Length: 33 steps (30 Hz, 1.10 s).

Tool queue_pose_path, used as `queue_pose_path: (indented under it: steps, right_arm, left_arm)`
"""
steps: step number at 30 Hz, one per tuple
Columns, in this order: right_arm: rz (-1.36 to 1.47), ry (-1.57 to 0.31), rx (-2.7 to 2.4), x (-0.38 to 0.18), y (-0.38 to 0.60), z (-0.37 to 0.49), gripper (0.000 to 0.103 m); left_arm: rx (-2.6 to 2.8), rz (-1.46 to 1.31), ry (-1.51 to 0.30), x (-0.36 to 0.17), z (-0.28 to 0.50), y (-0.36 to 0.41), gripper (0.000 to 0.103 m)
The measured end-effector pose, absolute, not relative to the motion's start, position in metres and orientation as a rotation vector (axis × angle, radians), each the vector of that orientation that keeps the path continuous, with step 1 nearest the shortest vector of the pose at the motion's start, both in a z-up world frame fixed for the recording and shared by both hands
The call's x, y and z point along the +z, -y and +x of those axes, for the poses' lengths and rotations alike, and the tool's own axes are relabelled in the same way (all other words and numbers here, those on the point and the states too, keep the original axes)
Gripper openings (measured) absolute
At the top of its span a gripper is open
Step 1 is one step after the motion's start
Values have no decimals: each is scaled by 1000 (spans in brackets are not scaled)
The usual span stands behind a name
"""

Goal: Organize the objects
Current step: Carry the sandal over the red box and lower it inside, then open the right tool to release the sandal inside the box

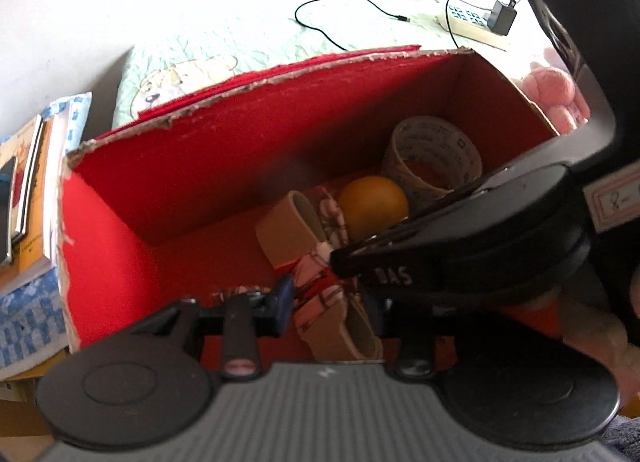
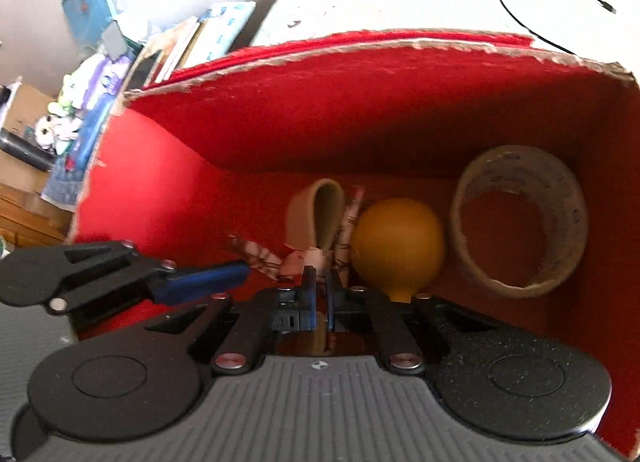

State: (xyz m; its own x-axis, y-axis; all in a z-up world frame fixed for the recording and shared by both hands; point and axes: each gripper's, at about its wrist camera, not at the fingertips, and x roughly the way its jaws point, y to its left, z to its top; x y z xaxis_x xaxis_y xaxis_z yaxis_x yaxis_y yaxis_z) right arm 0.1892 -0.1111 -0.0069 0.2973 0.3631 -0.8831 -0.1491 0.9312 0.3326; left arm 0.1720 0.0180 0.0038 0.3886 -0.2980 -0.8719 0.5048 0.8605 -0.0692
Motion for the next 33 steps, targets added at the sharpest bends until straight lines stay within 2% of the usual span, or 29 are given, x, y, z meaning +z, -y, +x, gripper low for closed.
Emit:
queue_pose_path:
  steps: [3, 5, 8, 9, 10, 14, 33]
  right_arm:
    - [274, -1262, 340, -14, 122, 188, 5]
    - [282, -1243, 338, -13, 125, 185, 6]
    - [318, -1220, 330, -13, 131, 180, 8]
    - [360, -1217, 327, -14, 137, 179, 8]
    - [400, -1219, 325, -16, 142, 179, 9]
    - [500, -1200, 322, -19, 148, 183, 10]
    - [491, -1181, 329, -20, 143, 187, 10]
  left_arm:
    - [-513, 202, -1065, 0, 176, -21, 43]
    - [-502, 191, -1077, -4, 175, -22, 48]
    - [-472, 201, -1078, -8, 172, -22, 48]
    - [-478, 190, -1068, -6, 171, -23, 51]
    - [-475, 186, -1065, -6, 171, -23, 58]
    - [-455, 206, -1047, -6, 170, -19, 59]
    - [-353, 293, -987, -8, 165, -13, 65]
